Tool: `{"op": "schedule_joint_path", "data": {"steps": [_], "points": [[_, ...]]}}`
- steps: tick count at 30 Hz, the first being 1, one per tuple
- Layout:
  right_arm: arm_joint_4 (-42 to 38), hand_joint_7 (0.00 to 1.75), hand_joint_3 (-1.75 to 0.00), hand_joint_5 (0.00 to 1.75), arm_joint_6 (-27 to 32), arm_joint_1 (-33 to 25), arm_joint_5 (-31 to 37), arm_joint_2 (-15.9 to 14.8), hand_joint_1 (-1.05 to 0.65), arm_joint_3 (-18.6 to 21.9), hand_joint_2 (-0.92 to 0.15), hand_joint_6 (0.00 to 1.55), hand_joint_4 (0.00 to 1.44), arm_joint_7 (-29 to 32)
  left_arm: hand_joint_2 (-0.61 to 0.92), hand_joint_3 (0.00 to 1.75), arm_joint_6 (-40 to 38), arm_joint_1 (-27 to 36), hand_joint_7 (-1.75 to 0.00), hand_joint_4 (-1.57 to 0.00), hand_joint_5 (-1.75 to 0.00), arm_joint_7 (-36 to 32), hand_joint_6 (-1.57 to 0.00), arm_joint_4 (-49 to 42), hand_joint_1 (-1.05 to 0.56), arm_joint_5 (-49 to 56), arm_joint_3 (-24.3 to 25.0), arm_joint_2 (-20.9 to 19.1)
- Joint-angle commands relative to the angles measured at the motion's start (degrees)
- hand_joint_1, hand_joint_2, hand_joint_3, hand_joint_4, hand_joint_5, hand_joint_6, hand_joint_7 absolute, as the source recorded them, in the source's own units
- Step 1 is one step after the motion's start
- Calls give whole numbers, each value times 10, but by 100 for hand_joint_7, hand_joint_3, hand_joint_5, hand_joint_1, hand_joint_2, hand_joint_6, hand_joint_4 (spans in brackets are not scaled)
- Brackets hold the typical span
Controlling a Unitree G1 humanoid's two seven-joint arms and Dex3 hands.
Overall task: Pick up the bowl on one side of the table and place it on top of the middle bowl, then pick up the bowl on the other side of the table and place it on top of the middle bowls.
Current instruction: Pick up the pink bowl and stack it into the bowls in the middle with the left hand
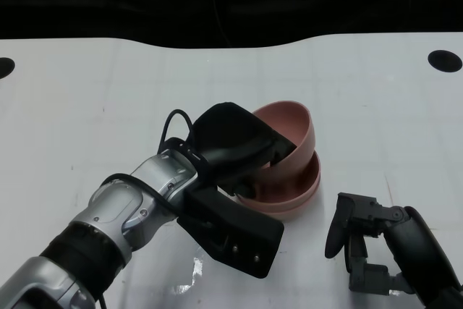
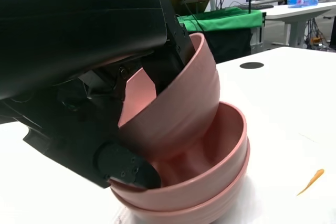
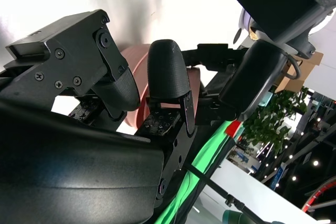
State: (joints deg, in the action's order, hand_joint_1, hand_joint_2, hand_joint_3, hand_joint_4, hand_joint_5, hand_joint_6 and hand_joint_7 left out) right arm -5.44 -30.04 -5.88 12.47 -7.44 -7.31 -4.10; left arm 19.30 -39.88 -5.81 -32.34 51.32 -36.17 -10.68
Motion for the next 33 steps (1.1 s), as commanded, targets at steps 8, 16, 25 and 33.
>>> {"op": "schedule_joint_path", "data": {"steps": [8, 16, 25, 33], "points": [[-2, 153, -162, 175, -6, 2, -4, -7, -4, 0, -23, 82, 93, -1, 92, 24, -27, 24, 0, -35, -41, 82, -46, 81, -55, -14, 12, -38], [-2, 152, -163, 175, -3, 1, -2, -8, -5, 3, -23, 82, 93, 1, 92, 26, -57, 49, -2, -36, -37, 161, -49, 199, -61, -17, 31, -85], [-5, 153, -164, 175, -4, 2, -3, -7, -4, 5, -23, 82, 94, 3, 92, 24, -57, 114, 0, -33, -34, 181, -43, 294, -62, -68, 97, -126], [-4, 153, -165, 175, -1, 1, -8, -7, -3, 5, -23, 82, 94, -2, 92, 24, 13, 204, 0, -21, -34, 113, -32, 324, -64, -155, 188, -141]]}}
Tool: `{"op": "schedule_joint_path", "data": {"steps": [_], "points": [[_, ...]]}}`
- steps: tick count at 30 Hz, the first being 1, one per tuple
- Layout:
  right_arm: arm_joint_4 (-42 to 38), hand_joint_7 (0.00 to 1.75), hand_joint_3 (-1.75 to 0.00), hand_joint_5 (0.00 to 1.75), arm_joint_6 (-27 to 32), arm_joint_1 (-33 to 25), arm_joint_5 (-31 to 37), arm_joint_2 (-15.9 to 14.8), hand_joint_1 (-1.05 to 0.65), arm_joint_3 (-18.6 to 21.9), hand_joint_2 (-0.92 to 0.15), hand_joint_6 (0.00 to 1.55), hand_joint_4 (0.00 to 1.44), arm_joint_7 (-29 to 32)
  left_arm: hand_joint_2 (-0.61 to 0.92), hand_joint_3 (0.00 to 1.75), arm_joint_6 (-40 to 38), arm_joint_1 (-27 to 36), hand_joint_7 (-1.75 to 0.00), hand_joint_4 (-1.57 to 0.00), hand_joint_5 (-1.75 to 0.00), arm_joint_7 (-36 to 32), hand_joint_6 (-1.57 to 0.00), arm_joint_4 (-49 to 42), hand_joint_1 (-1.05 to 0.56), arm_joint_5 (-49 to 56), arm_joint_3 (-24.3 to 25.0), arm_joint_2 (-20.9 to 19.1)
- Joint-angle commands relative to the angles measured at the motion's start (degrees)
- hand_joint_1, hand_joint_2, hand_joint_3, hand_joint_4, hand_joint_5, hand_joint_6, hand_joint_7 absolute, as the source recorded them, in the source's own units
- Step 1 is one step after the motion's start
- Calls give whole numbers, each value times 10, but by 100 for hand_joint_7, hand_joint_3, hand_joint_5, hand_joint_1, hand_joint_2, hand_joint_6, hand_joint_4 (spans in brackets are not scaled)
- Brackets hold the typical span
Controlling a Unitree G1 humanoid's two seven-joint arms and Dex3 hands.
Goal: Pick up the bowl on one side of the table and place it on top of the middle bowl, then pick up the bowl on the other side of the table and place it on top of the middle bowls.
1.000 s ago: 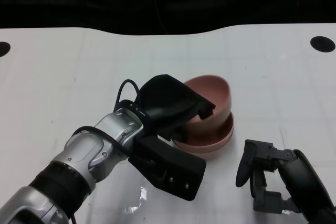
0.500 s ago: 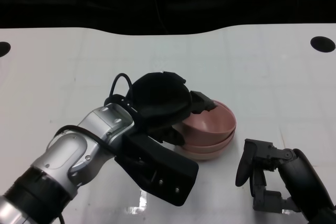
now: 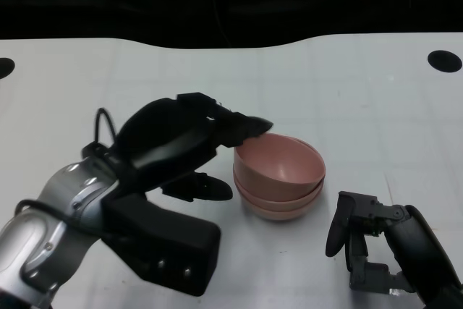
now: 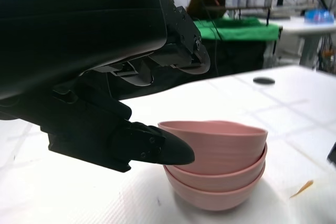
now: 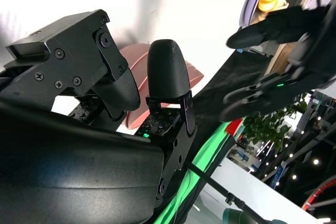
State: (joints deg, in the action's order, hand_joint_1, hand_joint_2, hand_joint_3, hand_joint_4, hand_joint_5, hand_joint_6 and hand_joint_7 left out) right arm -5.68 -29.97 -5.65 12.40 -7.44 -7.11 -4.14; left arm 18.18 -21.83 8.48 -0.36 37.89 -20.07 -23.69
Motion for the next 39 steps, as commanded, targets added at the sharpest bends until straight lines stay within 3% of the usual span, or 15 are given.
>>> {"op": "schedule_joint_path", "data": {"steps": [1, 5, 9, 11, 17, 19, 22, 24, 25, 27, 28, 32, 37, 39], "points": [[-2, 153, -165, 175, -2, -2, -7, -7, -3, 3, -23, 82, 94, -1, 92, 25, 36, 35, 0, -21, -35, -38, -32, 3, -64, -35, 37, -10], [-5, 153, -164, 175, -3, -1, -9, -6, -2, 4, -24, 82, 93, -1, 92, 22, 83, 76, -2, -23, -41, -65, -34, -13, -60, -93, 73, 2], [-3, 153, -164, 175, -3, -2, -7, -7, -3, 3, -23, 82, 94, -2, 92, 23, 125, 107, -3, -17, -75, -74, -39, -37, -54, -147, 98, 8], [-2, 153, -163, 175, -2, -3, -8, -7, -4, 3, -23, 82, 94, -2, 92, 23, 142, 122, -4, -16, -82, -74, -40, -49, -54, -173, 109, 16], [1, 152, -163, 175, -1, -6, -15, -7, -3, 3, -24, 82, 95, -6, 92, 20, 183, 176, -14, -33, -97, -56, -60, -75, -47, -302, 132, 68], [2, 151, -162, 175, -2, -7, -17, -7, -2, 3, -24, 82, 94, -9, 92, 21, 203, 199, -23, -48, -104, -50, -76, -81, -38, -348, 136, 91], [2, 149, -161, 175, -5, -8, -18, -8, -1, 4, -24, 81, 94, -10, 92, 24, 192, 241, -31, -61, -106, -41, -83, -62, -29, -407, 141, 126], [3, 149, -161, 175, -5, -8, -18, -8, 0, 4, -24, 81, 94, -10, 92, 26, 156, 270, -58, -65, -114, -41, -75, -34, -27, -434, 145, 145], [2, 147, -160, 175, -6, -7, -18, -8, 0, 5, -23, 82, 94, -10, 91, 30, 139, 280, -73, -67, -120, -40, -71, -21, -25, -445, 147, 151], [0, 146, -160, 175, -9, -5, -19, -8, 1, 5, -23, 82, 94, -9, 89, 35, 93, 300, -84, -69, -125, -35, -70, 11, -22, -473, 152, 160], [-1, 146, -160, 175, -10, -4, -19, -8, 1, 6, -23, 82, 94, -9, 85, 46, 76, 307, -91, -70, -130, -32, -71, 23, -20, -483, 155, 163], [-4, 144, -160, 175, -8, -2, -22, -8, 1, 8, -23, 82, 93, -9, 69, 84, 20, 325, -102, -81, -140, -15, -80, 50, -16, -533, 168, 178], [-9, 143, -159, 175, -10, -1, -26, -8, 0, 11, -24, 83, 92, -10, 62, 101, -19, 327, -117, -90, -154, 1, -88, 54, -12, -558, 183, 193], [-9, 142, -159, 175, -8, -2, -25, -8, 0, 11, -24, 83, 92, -8, 55, 114, -20, 326, -139, -90, -165, 5, -84, 41, -11, -552, 189, 195]]}}
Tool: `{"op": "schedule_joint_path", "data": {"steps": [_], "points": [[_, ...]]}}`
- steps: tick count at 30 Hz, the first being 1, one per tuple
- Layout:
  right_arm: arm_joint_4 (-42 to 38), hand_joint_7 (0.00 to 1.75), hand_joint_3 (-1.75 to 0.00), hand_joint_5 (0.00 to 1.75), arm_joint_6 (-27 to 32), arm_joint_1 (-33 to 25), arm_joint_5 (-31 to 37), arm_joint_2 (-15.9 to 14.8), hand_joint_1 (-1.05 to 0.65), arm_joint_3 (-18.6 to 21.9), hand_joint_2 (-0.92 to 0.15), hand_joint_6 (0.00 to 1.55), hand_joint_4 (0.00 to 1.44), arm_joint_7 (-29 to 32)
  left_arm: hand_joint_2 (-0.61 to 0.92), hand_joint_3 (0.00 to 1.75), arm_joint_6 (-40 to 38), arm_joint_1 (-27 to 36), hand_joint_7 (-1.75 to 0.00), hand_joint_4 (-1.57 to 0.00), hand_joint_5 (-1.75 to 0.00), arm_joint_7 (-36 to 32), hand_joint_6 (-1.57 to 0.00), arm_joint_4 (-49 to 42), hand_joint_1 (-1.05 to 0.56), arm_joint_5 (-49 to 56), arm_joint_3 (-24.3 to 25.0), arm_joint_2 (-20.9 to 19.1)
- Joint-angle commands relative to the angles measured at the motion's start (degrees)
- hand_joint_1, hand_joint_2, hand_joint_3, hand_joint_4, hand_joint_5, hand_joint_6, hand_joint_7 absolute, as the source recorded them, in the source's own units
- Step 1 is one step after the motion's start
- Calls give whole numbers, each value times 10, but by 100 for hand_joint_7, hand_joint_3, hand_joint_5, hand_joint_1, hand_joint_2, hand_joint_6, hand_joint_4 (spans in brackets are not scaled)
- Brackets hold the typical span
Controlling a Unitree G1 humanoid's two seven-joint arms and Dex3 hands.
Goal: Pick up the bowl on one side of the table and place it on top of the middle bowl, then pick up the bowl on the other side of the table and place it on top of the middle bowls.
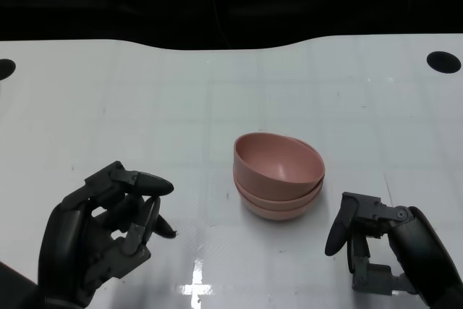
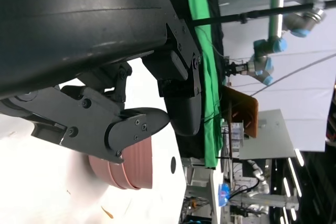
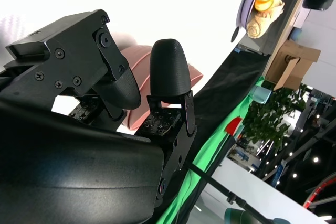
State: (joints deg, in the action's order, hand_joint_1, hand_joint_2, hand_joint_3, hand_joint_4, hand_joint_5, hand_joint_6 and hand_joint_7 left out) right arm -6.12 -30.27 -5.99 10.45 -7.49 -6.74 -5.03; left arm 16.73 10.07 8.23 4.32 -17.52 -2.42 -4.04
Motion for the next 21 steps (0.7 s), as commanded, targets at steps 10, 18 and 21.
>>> {"op": "schedule_joint_path", "data": {"steps": [10, 18, 21], "points": [[-11, 141, -162, 175, -10, 2, -6, -5, 1, 7, -23, 83, 92, 5, 45, 129, -14, -5, -158, -89, -175, 52, -79, -39, -15, -2, 38, -1], [-10, 141, -161, 175, -9, -1, -6, -5, 1, 6, -23, 83, 92, 5, 44, 126, -13, -7, -155, -91, -170, 81, -81, -49, -14, -12, 41, 4], [-12, 140, -161, 175, -12, -1, -6, -5, 1, 7, -23, 83, 92, 6, 43, 125, -13, -8, -154, -91, -169, 84, -82, -50, -15, -11, 43, 6]]}}
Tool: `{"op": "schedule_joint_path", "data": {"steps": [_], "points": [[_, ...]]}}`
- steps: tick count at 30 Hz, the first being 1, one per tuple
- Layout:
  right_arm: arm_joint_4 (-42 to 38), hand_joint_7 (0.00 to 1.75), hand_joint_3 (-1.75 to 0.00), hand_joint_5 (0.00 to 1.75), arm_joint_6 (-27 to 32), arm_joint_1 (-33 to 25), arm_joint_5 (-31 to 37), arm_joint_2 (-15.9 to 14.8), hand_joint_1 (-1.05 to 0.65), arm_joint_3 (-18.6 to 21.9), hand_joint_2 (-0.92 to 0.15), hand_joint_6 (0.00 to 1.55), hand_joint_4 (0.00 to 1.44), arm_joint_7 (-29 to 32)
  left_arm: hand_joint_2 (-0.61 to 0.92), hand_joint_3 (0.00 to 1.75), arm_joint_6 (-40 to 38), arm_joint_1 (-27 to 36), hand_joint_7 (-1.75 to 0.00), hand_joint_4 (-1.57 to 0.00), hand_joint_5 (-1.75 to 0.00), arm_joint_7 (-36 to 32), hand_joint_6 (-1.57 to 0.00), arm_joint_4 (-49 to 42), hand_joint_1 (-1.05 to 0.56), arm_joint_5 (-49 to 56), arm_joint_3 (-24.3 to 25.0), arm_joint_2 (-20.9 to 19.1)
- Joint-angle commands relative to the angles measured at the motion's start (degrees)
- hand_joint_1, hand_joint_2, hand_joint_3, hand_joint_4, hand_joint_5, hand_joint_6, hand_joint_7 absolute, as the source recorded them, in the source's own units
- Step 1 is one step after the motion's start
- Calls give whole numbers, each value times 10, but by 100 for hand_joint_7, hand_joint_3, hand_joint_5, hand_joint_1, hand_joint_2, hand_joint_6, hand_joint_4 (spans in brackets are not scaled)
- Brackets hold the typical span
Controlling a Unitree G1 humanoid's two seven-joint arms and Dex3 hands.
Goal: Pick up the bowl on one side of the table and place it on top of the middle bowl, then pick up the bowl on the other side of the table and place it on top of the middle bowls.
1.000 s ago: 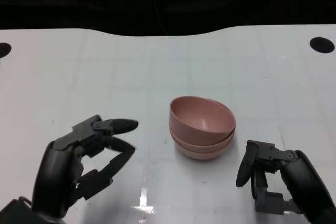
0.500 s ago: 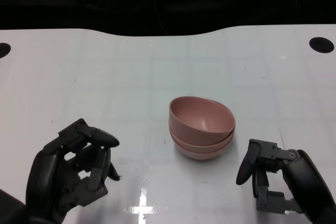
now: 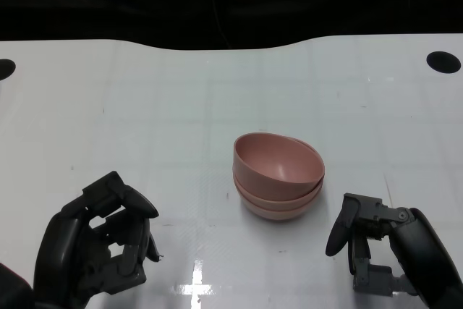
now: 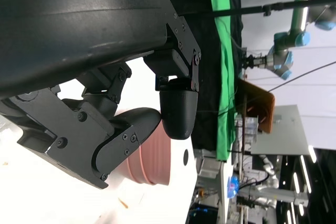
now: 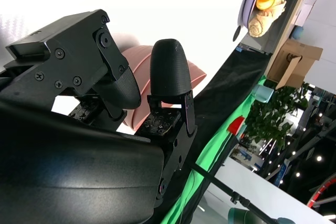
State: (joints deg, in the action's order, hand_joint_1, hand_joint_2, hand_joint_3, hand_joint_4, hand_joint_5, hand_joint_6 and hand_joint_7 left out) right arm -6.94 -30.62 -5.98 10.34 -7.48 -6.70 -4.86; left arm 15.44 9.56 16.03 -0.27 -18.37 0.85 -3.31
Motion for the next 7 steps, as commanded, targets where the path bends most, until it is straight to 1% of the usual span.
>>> {"op": "schedule_joint_path", "data": {"steps": [1, 7], "points": [[-4, 140, -161, 175, -9, -1, -6, -4, 2, 7, -23, 83, 92, 5, 43, 126, -1, -3, -154, -91, -169, 7, -82, -3, -15, -2, 10, 0], [-5, 139, -162, 175, -10, -1, -9, -6, 1, 7, -23, 83, 93, 1, 43, 129, 4, -4, -152, -92, -168, 14, -83, -7, -12, 1, 13, 1]]}}
